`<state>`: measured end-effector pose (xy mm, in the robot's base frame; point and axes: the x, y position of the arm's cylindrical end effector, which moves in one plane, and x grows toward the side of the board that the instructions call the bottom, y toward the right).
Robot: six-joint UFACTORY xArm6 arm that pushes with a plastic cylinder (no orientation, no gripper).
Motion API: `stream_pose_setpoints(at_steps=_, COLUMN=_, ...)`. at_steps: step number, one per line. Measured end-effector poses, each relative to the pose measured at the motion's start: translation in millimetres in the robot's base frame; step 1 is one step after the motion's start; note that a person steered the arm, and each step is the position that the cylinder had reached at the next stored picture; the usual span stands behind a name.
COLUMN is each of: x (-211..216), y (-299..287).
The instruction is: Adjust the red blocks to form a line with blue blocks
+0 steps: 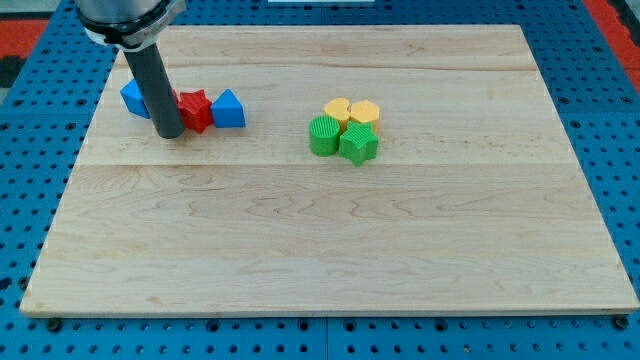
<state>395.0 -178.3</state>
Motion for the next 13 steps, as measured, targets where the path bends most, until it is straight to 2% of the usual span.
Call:
stream_pose_setpoints(at_steps=3, x=-23, y=14)
stream_pose_setpoints(at_steps=5, x=5, y=-45)
stream_pose_setpoints(at_steps=7, x=-15, y=-55)
stream_pose_setpoints(at_steps=8, x=-8, y=-64)
stream_pose_setpoints(at_steps=9, x=3, y=-111)
stream_pose_setpoints(at_steps=11, x=-27, y=-95)
stream_pose_setpoints(at_steps=13, x=-27, y=-24)
